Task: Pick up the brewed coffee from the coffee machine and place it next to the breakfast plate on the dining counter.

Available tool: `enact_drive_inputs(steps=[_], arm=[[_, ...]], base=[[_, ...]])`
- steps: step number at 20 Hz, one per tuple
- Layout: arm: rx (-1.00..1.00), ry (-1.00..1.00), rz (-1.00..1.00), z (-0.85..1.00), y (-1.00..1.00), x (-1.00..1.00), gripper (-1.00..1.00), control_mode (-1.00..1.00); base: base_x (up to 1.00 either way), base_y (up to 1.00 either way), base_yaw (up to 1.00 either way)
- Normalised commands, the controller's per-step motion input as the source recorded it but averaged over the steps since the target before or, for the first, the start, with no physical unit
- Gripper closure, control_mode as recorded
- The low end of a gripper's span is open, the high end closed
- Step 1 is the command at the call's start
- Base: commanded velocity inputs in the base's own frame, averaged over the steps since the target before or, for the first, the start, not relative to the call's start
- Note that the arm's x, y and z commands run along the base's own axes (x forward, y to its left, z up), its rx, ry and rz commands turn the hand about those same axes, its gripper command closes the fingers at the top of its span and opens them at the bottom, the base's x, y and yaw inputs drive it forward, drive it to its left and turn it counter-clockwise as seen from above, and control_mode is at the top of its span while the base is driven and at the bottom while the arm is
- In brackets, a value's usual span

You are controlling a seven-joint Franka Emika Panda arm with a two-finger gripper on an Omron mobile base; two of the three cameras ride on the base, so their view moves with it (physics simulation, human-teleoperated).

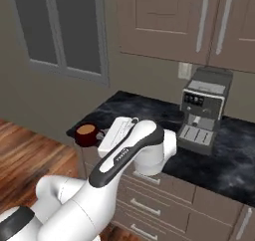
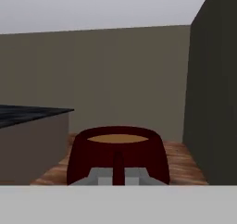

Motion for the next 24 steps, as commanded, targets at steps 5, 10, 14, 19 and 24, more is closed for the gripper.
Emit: enact_drive_inputs(steps=[5,10,14,19,24], arm=[[0.00,0.00,0.00,0.00,0.00,0.00,1.00,1.00],[0.00,0.00,0.00,0.00,0.00,0.00,1.00,1.00],[0.00,0.00,0.00,0.00,0.00,0.00,1.00,1.00],[0.00,0.00,0.00,0.00,0.00,0.00,1.00,1.00],[0.00,0.00,0.00,0.00,0.00,0.00,1.00,1.00]], base=[[0.00,0.18,0.89],[0.11,0.00,0.90],[0.30,0.00,0.84],[0.52,0.00,0.76],[0.83,0.00,0.64]])
